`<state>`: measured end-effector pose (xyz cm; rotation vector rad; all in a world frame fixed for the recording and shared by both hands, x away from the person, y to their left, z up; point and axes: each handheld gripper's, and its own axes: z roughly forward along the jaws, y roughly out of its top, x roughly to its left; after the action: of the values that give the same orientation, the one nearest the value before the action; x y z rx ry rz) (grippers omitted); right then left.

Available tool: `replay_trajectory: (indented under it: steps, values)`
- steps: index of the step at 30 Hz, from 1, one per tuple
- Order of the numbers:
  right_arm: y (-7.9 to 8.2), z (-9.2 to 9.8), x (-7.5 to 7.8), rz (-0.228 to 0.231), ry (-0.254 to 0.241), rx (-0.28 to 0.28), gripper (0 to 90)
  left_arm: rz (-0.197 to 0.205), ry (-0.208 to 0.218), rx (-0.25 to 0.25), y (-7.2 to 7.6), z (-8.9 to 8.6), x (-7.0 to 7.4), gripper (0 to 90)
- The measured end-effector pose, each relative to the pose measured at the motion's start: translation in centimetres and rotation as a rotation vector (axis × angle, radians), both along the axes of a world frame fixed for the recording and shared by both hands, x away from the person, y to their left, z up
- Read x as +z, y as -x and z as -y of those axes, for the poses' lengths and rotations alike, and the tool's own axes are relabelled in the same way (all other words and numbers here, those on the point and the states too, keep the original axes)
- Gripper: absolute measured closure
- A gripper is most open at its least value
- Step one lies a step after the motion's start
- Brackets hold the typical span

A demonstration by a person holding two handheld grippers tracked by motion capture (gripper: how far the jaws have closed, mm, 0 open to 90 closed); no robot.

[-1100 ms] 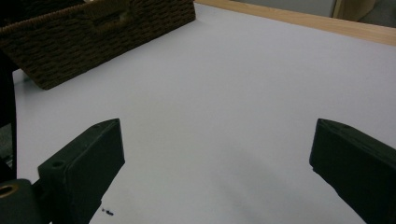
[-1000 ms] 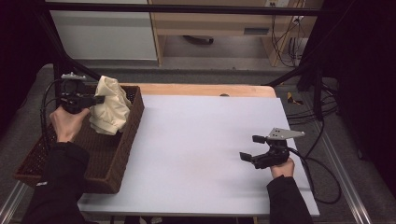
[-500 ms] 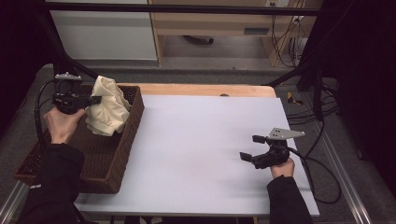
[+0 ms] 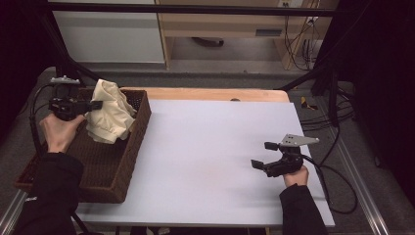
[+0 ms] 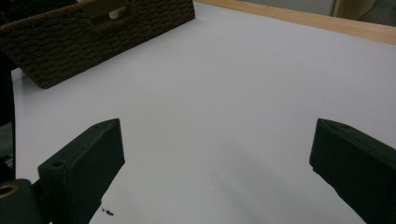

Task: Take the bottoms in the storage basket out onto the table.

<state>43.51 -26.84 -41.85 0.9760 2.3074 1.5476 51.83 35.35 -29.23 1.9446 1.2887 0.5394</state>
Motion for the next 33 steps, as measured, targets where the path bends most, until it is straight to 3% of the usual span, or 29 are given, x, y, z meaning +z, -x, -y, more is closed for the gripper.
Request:
replay_trajectory:
  steps: [12,33]
  values:
    - [-0.1,0.0,-0.1,-0.004,0.003,0.000,3.7,0.007,0.014,-0.006,0.9,-0.4,0.6,77.6]
    - [0.0,0.0,0.0,-0.002,0.003,-0.001,3.7,0.025,-0.017,-0.058,2.3,0.6,2.4,77.6]
